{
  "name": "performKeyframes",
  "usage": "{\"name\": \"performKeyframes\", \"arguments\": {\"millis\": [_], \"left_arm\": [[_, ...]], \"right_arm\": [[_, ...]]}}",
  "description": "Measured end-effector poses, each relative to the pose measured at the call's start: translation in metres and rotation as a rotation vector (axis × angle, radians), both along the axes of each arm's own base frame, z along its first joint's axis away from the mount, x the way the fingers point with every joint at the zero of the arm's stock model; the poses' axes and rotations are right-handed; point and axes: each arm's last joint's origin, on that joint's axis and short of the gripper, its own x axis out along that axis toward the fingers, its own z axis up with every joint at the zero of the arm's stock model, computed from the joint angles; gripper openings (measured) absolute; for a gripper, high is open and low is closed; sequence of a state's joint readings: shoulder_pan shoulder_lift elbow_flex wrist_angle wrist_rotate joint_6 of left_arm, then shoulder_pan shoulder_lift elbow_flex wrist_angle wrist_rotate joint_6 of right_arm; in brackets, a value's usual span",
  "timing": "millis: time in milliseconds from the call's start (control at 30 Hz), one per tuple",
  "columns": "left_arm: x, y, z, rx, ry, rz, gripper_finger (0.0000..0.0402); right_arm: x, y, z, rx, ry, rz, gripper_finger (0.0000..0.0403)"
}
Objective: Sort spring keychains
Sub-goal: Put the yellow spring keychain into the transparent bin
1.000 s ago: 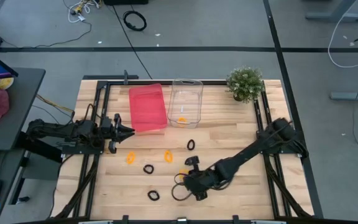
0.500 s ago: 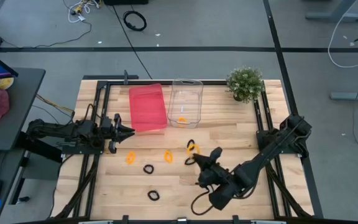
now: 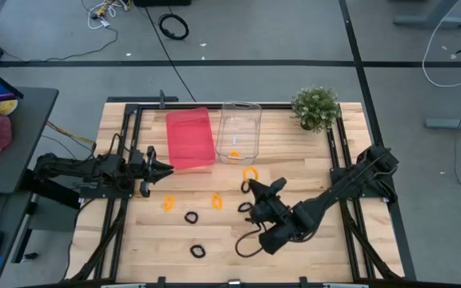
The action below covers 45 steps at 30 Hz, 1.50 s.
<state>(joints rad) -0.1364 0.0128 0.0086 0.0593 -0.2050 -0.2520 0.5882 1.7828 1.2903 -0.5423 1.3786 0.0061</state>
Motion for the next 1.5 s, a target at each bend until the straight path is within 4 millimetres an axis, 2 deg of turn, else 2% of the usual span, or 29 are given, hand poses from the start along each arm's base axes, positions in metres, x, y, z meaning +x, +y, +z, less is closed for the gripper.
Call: {"name": "performKeyframes", "arguments": {"millis": [300, 500, 700, 833, 933, 1033, 1167, 1500], "left_arm": [[0.0, 0.0, 0.0, 0.001, 0.001, 0.0, 0.0076], [0.0, 0.0, 0.0, 0.0, 0.002, 0.0, 0.0076], [0.0, 0.0, 0.0, 0.001, 0.002, 0.0, 0.0076], [0.0, 0.0, 0.0, 0.001, 0.002, 0.0, 0.0076], [0.0, 0.0, 0.0, 0.001, 0.002, 0.0, 0.0076], [0.0, 0.0, 0.0, 0.001, 0.002, 0.001, 0.0076], [0.0, 0.0, 0.0, 0.0, 0.0, 0.001, 0.0076], [0.0, 0.0, 0.0, 0.0, -0.001, 0.001, 0.0076]], "right_arm": [[0.018, -0.037, -0.001, -0.019, 0.041, -0.102, 0.0002], [0.028, -0.072, -0.013, -0.014, 0.106, -0.169, 0.0], [0.048, -0.107, -0.028, 0.063, 0.096, -0.087, 0.0001], [0.053, -0.122, -0.032, 0.019, 0.048, -0.028, 0.0001], [0.051, -0.136, -0.031, -0.019, 0.026, -0.027, 0.0001], [0.047, -0.15, -0.022, 0.024, -0.036, 0.01, 0.0001], [0.038, -0.17, -0.003, 0.126, -0.158, 0.061, 0.0001], [0.0, -0.213, 0.029, 0.404, -0.414, 0.249, 0.0]]}}
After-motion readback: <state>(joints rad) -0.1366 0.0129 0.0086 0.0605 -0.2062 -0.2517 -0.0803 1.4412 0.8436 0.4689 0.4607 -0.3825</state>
